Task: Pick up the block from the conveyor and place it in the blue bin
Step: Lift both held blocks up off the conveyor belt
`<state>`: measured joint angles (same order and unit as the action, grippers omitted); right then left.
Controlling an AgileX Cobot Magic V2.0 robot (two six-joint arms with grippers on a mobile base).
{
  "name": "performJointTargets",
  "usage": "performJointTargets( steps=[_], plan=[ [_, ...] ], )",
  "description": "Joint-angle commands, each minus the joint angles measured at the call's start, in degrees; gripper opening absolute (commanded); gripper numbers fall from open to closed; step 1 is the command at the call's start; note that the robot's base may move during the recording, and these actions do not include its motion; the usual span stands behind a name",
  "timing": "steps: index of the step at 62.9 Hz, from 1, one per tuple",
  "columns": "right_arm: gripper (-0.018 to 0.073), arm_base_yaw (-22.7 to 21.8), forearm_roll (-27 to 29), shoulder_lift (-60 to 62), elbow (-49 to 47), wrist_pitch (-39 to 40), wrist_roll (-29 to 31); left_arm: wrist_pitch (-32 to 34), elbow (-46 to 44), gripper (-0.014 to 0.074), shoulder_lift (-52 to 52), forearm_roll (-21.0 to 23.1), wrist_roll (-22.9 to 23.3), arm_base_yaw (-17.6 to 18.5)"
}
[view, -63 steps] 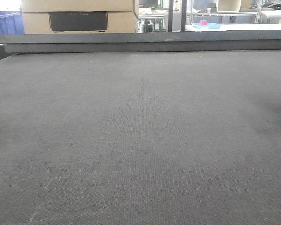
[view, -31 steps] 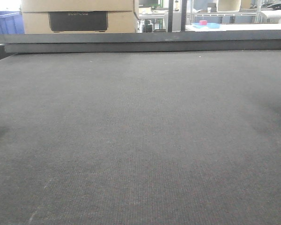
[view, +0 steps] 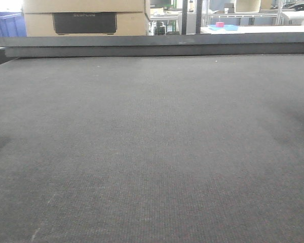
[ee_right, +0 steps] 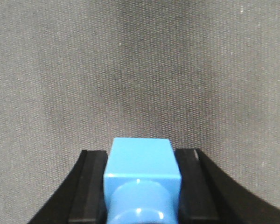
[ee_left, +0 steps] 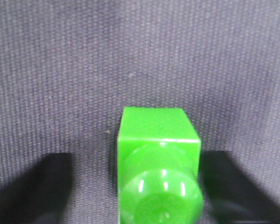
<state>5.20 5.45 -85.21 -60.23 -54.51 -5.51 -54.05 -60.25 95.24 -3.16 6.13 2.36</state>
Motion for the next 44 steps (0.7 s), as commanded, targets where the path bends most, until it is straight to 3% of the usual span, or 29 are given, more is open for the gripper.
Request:
performJointTargets(
  steps=[1,11,31,44],
  plan=[
    [-0.0167,-0.01,-0.08,0.58,-0.32,0.53,0.12,0.69,-0.01,0.0181,-0.12,0.37,0.52,0.32],
    [-0.0167,-0.01,0.75,0.58,-0.32,-0.36,0.12,0.83,-0.01,-0.0111,-0.12,0.36,0.52,0.32],
    [-0.0167,0.08,1.6,1.89,-0.32,-3.6,1.13,0.96,-0.01,-0.0111,-4.42,0.36,0.06,0.32],
    [-0.0167,0.21,1.75,5.24,-0.32,0.26,2.56,4.13,0.15,-0.0111,-11.47,0.36,0.02,0.41]
  ],
)
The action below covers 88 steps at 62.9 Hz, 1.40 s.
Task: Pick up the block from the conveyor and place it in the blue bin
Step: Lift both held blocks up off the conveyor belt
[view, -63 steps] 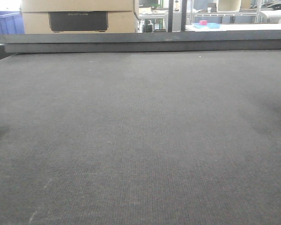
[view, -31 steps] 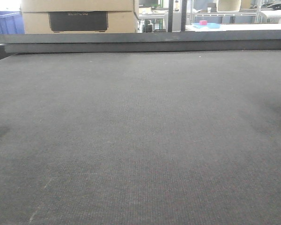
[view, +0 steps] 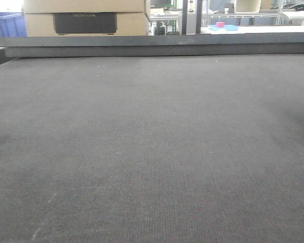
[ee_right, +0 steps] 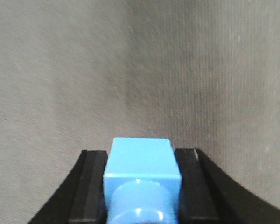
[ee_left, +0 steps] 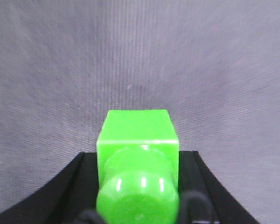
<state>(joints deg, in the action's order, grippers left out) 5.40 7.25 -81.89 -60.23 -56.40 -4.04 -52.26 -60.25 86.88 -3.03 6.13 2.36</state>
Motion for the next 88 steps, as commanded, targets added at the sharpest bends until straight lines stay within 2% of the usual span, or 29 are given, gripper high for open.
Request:
performJointTargets(
  steps=[1,16,28,34,46,55,61,70,75,81,88],
  plan=[
    [-0.0167,0.0,-0.05,2.27,-0.32,2.71,1.48,2.9,0.29,-0.0111,-4.08,0.23,0.02,0.41],
    [-0.0167,0.58,0.05,6.17,0.1,7.49,3.06,17.46,5.99,-0.0111,-14.92,0.23,0.02,0.41],
    [-0.0167,5.97,0.05,12.96,5.1,19.47,5.06,31.11,16.06,-0.0111,-24.08,0.9,0.02,0.41],
    [-0.0167,8.82,0.05,17.92,9.64,26.55,5.06,35.58,20.92,-0.0111,-28.85,2.31,0.02,0.41],
    [-0.0167,10.99,0.05,28.59,17.13,40.21,5.06,37.22,27.36,-0.0111,-40.34,4.12,0.02,0.41],
    [-0.0167,10.99,0.05,32.9,17.6,44.35,5.06,37.22,28.7,-0.0111,-47.87,3.98,0.02,0.41],
    [-0.0167,10.99,0.05,34.22,17.6,46.91,5.06,40.5,28.59,-0.0111,-51.64,3.74,0.02,0.41],
    [-0.0167,10.99,0.05,35.91,17.5,51.49,5.06,49.28,28.59,-0.0111,-55.92,2.66,0.02,0.41],
    [-0.0167,10.99,0.05,37.71,17.5,54.73,5.06,50.92,28.59,-0.0111,-57.43,2.57,0.02,0.41],
    [-0.016,10.99,0.05,40.72,17.5,57.52,5.06,49.77,28.59,-0.0111,-59.25,1.14,0.02,0.41],
    [-0.0161,10.99,-2.94,44.32,17.84,55.76,5.06,47.17,28.59,-0.0111,-61.08,-3.74,0.02,0.41]
  ],
)
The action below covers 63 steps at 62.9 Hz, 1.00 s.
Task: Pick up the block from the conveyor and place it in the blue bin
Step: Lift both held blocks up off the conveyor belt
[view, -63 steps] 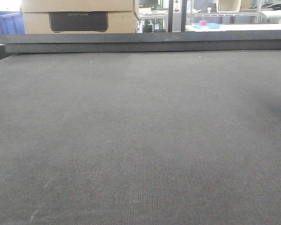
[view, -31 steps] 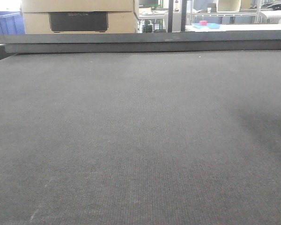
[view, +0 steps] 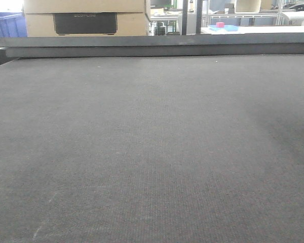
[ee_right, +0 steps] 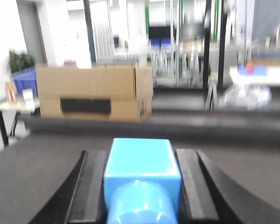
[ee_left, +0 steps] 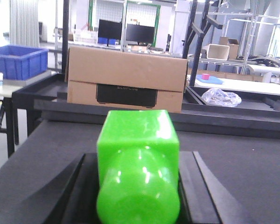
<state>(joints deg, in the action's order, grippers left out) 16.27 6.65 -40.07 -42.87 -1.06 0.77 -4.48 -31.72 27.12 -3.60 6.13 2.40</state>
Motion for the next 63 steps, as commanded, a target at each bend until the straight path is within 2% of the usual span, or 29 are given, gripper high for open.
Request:
performJointTargets(
  steps=[1,12,29,63],
  plan=[
    [-0.0161,0.12,-2.79,2.86,0.76,-0.01,0.25,-1.02,0.05,-0.0111,-1.54,-3.68,0.02,0.37],
    [-0.0161,0.12,-3.89,7.35,6.43,-0.65,0.25,-1.37,0.05,-0.0111,-1.81,-4.03,0.02,1.29],
    [-0.0161,0.12,-3.89,11.73,10.71,-0.24,0.25,-1.31,0.05,-0.0111,-1.81,-4.03,0.02,10.2],
    [-0.0161,0.12,-3.89,11.72,10.71,-0.14,0.25,-0.53,0.05,-0.0111,-1.81,-4.03,0.02,10.55]
  ],
)
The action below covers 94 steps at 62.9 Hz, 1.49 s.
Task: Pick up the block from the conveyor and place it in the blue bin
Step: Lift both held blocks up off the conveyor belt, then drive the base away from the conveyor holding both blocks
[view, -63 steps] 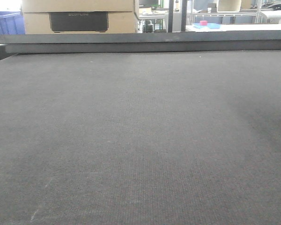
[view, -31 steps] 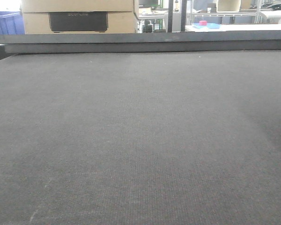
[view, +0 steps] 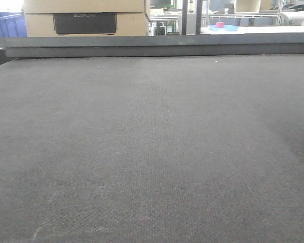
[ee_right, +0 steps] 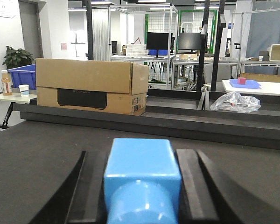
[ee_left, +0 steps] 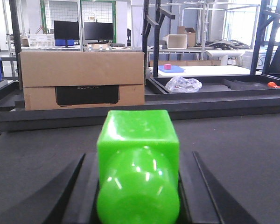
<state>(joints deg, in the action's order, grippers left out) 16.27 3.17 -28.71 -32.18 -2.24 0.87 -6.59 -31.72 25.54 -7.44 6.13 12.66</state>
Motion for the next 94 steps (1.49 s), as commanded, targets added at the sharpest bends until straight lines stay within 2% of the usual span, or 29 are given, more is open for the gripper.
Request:
performJointTargets(
  steps=[1,94],
  plan=[
    [-0.0161,0.12,-0.41,0.36,0.02,1.05,0.15,1.59,0.05,-0.0111,-0.23,-0.19,0.02,0.28],
    [-0.0161,0.12,-0.41,0.36,0.02,1.05,0.15,1.59,0.05,-0.0111,-0.23,-0.19,0.02,0.28]
  ],
)
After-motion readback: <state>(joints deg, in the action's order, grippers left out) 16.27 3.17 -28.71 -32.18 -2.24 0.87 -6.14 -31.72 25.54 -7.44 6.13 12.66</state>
